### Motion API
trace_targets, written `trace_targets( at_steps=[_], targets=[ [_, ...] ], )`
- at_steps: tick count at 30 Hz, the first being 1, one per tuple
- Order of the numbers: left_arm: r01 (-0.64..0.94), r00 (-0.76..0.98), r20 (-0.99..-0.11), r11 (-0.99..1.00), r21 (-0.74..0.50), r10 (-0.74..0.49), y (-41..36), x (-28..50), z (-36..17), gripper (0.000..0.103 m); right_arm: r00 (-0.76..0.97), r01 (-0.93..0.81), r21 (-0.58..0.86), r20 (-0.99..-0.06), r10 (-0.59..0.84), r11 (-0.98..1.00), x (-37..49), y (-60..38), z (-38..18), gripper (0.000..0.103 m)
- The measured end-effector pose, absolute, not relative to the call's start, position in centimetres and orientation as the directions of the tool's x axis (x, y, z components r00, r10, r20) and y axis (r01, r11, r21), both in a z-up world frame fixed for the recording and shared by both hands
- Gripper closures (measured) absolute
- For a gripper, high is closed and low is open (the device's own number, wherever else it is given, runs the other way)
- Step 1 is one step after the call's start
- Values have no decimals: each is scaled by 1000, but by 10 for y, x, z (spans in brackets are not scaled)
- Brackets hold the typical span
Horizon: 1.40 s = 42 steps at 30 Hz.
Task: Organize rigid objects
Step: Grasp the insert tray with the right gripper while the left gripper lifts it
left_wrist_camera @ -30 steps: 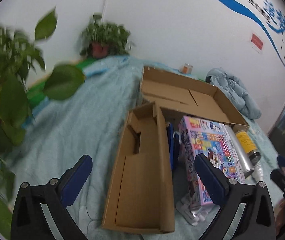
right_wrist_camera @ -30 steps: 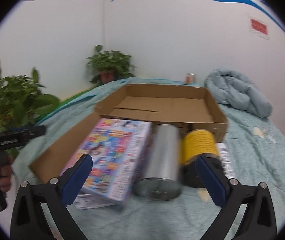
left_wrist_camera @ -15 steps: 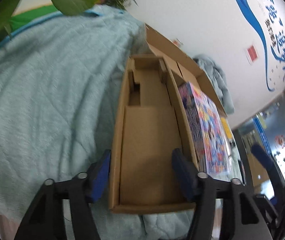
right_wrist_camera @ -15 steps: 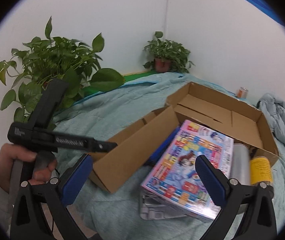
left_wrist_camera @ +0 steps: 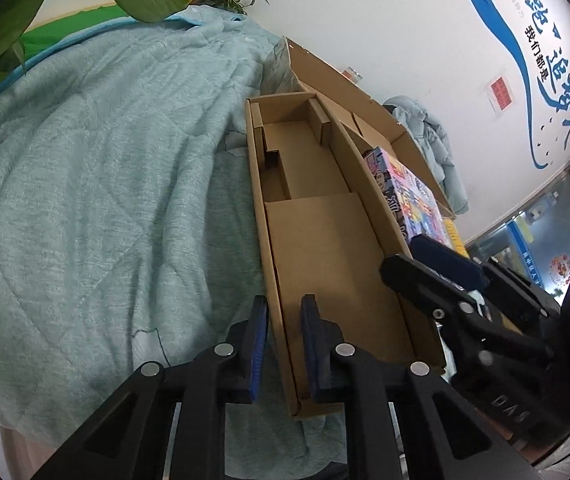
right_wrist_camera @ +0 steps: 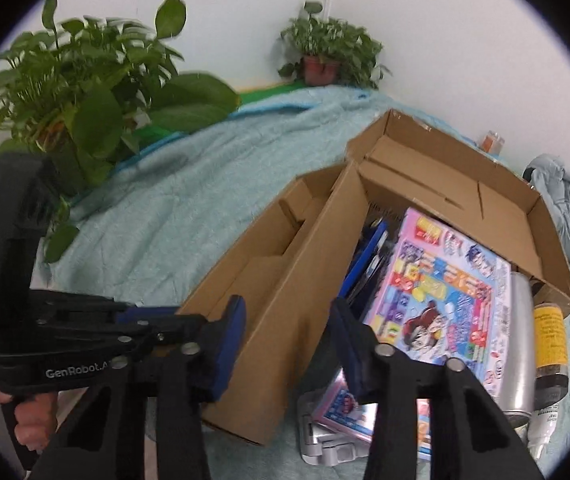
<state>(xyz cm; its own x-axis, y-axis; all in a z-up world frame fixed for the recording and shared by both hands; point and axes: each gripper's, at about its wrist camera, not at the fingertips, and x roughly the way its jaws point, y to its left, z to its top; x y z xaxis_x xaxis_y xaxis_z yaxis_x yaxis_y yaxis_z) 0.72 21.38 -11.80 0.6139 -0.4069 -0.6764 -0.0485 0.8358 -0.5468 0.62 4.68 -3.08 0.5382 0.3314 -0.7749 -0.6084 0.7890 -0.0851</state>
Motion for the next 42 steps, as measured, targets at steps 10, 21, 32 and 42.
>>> trace_targets(
  at_steps=[10, 21, 32, 42],
  targets=[
    [-81, 597, -711, 854, -514, -372, 218, 23, -123, 96, 573, -575, -167, -781, 249, 801, -3, 62, -41, 79],
    [-94, 658, -710, 909, -407, -250, 201, 8, -102, 99, 574, -552, -123, -774, 269, 825, -2, 57, -39, 83],
    [-65, 770, -629, 969, -237, -102, 160, -6, -8, 99, 667, -549, -18, -611, 426, 835, -8, 22, 18, 85],
    [75, 823, -552, 989, -127, -133, 107, 108, 119, 99, 796, -428, -55, -495, 348, 902, 76, -12, 101, 85]
  ],
)
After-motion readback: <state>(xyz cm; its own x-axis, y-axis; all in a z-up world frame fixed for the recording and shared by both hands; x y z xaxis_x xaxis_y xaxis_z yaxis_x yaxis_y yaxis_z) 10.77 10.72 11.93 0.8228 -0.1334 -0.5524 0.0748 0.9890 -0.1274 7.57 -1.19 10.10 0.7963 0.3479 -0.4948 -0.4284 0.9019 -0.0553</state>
